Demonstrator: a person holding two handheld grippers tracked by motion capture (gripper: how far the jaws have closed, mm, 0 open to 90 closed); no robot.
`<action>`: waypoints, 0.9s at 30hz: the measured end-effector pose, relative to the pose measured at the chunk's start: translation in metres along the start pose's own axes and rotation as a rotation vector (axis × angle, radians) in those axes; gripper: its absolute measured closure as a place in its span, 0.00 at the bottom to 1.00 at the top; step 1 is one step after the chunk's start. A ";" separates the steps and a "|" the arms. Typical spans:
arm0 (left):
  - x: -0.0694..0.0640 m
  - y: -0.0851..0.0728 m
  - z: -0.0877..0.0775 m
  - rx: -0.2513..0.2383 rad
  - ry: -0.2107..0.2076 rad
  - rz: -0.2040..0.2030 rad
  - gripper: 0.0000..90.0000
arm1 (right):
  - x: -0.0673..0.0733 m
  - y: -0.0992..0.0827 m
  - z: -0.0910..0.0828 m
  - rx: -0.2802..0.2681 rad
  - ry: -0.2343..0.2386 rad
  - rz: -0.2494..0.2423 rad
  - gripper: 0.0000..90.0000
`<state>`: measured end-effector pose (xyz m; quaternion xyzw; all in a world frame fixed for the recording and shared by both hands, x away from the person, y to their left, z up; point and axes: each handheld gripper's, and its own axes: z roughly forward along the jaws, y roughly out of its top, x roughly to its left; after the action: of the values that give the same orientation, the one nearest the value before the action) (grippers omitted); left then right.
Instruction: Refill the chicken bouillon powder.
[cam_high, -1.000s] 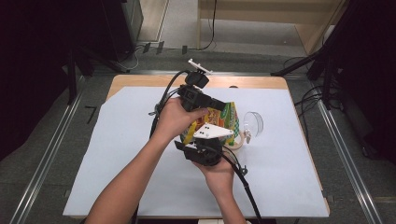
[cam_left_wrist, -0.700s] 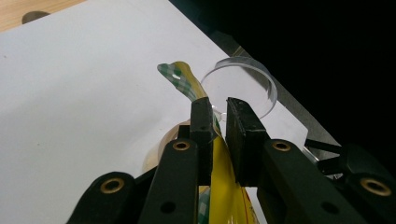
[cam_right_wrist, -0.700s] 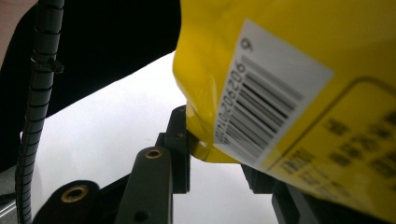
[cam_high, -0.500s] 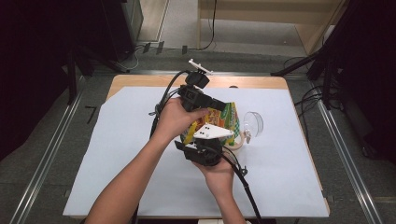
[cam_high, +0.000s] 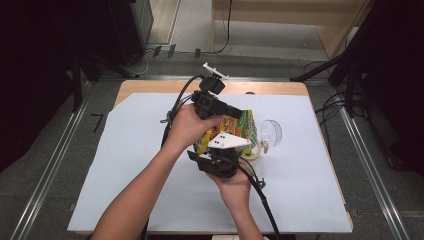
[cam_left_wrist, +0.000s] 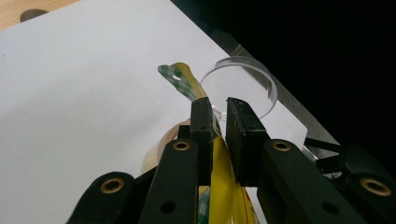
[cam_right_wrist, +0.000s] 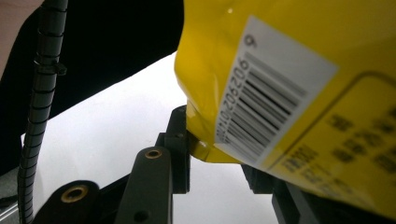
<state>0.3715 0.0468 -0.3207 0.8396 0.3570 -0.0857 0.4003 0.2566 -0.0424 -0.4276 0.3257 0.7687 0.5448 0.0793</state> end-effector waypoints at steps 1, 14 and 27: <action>0.000 0.000 0.000 0.000 0.001 0.000 0.91 | 0.000 0.000 0.000 0.001 -0.001 0.001 0.76; 0.000 0.000 0.000 0.006 0.001 0.005 0.90 | 0.001 0.000 0.001 0.001 -0.005 0.006 0.76; 0.001 0.002 0.000 0.009 -0.002 -0.002 0.91 | 0.002 0.001 -0.001 0.002 0.001 0.011 0.76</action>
<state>0.3734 0.0469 -0.3200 0.8410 0.3571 -0.0887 0.3967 0.2553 -0.0419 -0.4256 0.3298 0.7675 0.5444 0.0757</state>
